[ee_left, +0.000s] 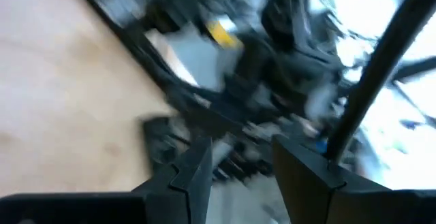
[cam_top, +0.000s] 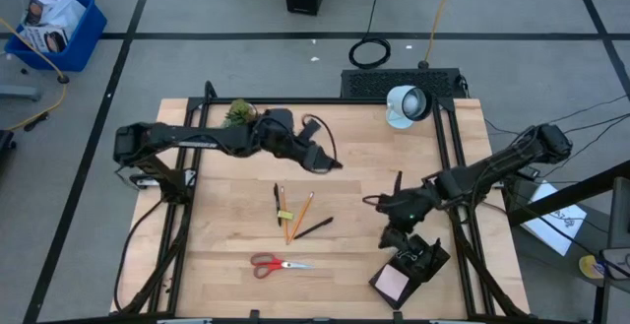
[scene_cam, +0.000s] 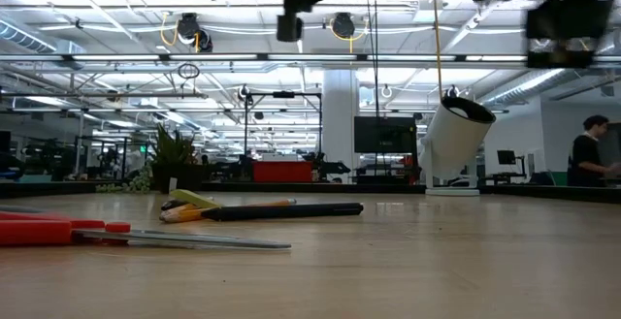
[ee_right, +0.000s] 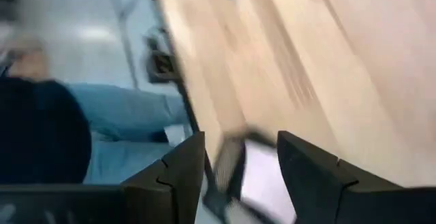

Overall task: Pick and place office supplies into organizer
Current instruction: Put the black pen into the desk organizer

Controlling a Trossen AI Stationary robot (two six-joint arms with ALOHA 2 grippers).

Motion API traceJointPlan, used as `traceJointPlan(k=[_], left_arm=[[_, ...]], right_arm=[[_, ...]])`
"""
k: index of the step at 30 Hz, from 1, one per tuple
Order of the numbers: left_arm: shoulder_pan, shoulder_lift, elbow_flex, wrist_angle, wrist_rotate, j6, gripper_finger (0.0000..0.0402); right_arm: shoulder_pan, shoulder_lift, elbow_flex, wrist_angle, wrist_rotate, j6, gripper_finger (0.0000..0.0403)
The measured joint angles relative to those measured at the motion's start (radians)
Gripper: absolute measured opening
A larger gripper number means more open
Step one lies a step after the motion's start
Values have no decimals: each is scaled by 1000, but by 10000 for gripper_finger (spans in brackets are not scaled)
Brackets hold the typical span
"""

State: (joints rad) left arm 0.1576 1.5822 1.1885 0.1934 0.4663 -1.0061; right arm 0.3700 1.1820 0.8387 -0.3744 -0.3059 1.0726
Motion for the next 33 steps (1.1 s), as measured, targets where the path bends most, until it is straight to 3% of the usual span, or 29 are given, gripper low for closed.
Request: traceJointPlan(k=[3, 9, 16, 27, 33], left_arm=[[12, -83, 1, -120, -132, 111, 154], [27, -230, 1, -361, -284, 220, 154], [35, -334, 1, -487, -373, 253, 154], [9, -380, 0, -514, -387, 255, 154], [8, -381, 0, -512, -389, 246, 154]], right_arm=[[-27, -1, 1, 110, 43, -205, 173], [-141, 8, 2, 193, 129, -506, 173], [-260, 96, 2, 431, 122, -887, 173], [-294, 369, 2, 761, -62, -1130, 173], [-284, 434, 2, 866, -62, -1145, 173]])
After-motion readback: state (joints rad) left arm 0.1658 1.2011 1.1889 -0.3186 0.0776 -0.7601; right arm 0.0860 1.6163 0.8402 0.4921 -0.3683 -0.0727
